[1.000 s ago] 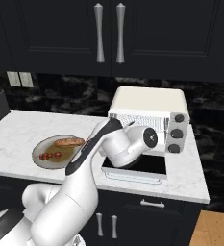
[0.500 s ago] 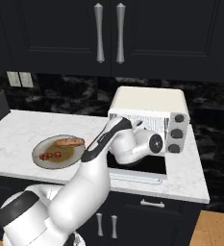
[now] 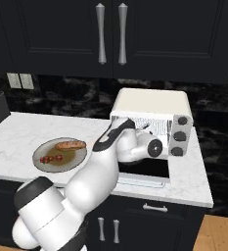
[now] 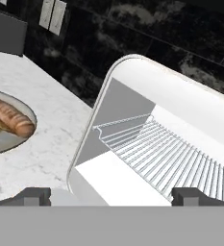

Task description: Pick up the kebab skewer and baguette bread, and place them inside the toaster oven. Close the toaster oven door and start by setting the timer.

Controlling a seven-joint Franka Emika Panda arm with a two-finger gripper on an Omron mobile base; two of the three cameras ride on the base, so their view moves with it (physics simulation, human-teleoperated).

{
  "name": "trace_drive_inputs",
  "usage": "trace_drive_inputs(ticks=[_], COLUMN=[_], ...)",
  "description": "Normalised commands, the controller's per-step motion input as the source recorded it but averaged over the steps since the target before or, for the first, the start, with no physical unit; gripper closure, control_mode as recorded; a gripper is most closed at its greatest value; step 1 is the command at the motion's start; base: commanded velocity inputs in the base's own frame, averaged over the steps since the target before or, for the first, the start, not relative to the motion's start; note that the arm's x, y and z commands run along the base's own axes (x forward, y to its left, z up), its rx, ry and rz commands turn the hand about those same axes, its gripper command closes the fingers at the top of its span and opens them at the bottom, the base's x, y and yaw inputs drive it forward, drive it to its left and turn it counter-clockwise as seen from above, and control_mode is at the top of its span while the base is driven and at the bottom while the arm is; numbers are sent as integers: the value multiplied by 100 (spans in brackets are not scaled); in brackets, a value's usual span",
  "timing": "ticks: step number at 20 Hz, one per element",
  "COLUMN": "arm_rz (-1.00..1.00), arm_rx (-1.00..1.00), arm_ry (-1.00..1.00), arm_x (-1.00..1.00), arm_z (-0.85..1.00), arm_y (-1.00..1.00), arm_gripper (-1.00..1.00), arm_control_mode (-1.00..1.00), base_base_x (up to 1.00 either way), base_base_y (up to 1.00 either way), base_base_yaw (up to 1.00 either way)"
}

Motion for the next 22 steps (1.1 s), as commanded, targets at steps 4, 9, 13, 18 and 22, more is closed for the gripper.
trace_drive_inputs(ticks=[4,9,13,18,22], arm_rz=[-9,-1,0,0,0], arm_rx=[0,0,0,0,0], arm_ry=[-8,-5,0,0,0], arm_x=[48,47,29,30,32], arm_z=[-19,-9,-12,-9,-4], arm_y=[-7,-19,-25,-17,-10], arm_gripper=[-100,-100,-100,-100,-100], arm_control_mode=[-100,-100,-100,-100,-100], base_base_x=[0,0,0,0,0], base_base_y=[0,0,0,0,0], base_base_yaw=[0,0,0,0,0])
